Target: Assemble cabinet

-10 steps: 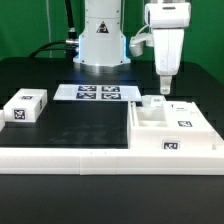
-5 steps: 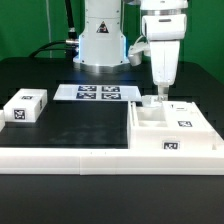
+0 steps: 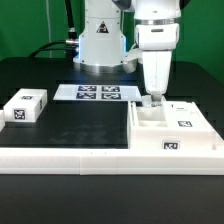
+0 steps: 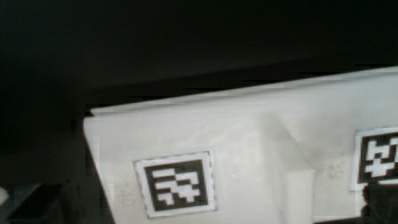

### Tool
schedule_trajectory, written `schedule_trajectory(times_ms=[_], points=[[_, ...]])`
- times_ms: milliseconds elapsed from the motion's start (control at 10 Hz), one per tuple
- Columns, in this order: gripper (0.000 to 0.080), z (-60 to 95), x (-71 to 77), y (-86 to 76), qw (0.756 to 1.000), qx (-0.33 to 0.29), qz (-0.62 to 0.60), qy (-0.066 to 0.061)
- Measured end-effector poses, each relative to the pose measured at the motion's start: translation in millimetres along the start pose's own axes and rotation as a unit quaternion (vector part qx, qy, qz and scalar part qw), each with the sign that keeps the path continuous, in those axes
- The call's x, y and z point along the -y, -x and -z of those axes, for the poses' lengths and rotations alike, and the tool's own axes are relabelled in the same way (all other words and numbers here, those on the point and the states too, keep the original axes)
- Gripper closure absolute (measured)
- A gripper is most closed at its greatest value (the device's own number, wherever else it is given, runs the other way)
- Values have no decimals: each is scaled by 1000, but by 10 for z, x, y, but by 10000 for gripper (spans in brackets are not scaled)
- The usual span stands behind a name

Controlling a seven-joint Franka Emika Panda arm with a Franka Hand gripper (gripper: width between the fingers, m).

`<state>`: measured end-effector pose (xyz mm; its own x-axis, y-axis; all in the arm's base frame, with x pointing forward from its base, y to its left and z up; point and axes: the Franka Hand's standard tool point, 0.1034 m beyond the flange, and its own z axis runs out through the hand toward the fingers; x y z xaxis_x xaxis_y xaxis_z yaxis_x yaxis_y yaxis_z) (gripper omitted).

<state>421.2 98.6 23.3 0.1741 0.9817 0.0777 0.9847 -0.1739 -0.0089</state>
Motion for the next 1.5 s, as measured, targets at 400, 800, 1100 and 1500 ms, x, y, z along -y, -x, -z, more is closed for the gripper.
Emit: schedule_trajectory(times_ms=[400, 800, 1100, 1500], points=[[474, -21, 16, 2, 1000, 0, -1, -3], [732, -37, 26, 2, 1000, 0, -1, -4], [732, -37, 26, 2, 1000, 0, -1, -4], [732, 110, 2, 18, 1000, 11, 2, -7]])
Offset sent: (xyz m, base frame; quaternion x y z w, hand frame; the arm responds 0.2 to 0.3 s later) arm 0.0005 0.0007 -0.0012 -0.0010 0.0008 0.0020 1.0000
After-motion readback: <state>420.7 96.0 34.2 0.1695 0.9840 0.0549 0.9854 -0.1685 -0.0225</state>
